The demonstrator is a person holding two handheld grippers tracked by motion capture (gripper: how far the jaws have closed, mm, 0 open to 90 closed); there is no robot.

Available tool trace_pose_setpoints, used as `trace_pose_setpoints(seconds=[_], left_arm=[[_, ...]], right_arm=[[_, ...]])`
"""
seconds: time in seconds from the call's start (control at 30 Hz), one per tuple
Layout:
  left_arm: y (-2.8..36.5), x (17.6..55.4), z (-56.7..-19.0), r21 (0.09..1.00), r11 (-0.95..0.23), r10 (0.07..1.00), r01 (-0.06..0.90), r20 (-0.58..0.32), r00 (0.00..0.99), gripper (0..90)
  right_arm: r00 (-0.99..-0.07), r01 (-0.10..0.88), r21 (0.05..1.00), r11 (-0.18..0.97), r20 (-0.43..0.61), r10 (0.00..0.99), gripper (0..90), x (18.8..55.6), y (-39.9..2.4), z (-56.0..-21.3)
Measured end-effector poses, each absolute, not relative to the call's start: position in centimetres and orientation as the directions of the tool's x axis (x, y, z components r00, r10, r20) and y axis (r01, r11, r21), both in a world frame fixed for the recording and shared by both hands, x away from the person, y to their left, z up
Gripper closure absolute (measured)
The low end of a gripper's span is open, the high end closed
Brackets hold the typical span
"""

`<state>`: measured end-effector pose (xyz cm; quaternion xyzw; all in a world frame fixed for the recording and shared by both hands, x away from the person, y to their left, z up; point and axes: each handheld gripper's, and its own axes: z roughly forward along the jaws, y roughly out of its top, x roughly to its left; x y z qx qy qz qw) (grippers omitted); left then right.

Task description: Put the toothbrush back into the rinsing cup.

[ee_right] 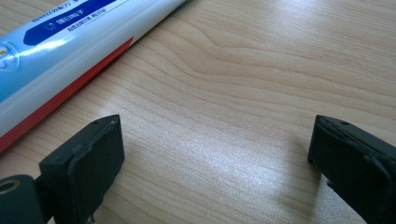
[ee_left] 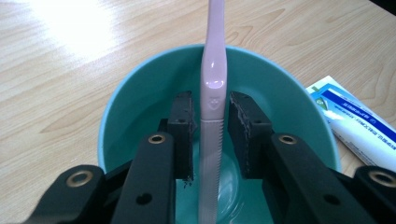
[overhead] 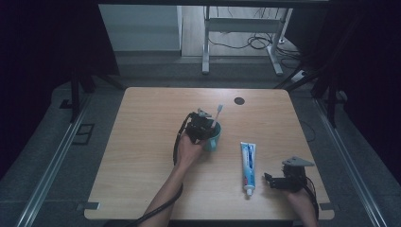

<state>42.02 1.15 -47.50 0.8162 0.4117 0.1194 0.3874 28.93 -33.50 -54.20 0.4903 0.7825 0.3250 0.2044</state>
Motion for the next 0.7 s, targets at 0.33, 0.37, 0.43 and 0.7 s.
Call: trace_pose_setpoints(seconds=[0.33,0.37,0.43,0.7], left_arm=[[1.3,41.5,-46.5,0.752,-0.366,0.765,0.548,-0.092,0.637,61.4],[1.3,41.4,-46.4,0.754,-0.366,0.765,0.545,-0.089,0.638,59.0],[1.3,41.3,-46.2,0.76,-0.362,0.766,0.54,-0.087,0.637,56.7],[1.5,40.7,-45.3,0.778,-0.356,0.766,0.517,-0.074,0.639,48.5]], right_arm=[[-0.436,0.634,0.709,0.308,-0.001,0.9,3.7,28.9,-33.5,-54.2],[-0.436,0.634,0.709,0.308,-0.001,0.9,3.7,28.9,-33.5,-54.2],[-0.436,0.634,0.709,0.308,-0.001,0.9,3.7,28.9,-33.5,-54.2],[-0.437,0.633,0.71,0.309,-0.003,0.9,3.7,28.9,-33.5,-54.2]])
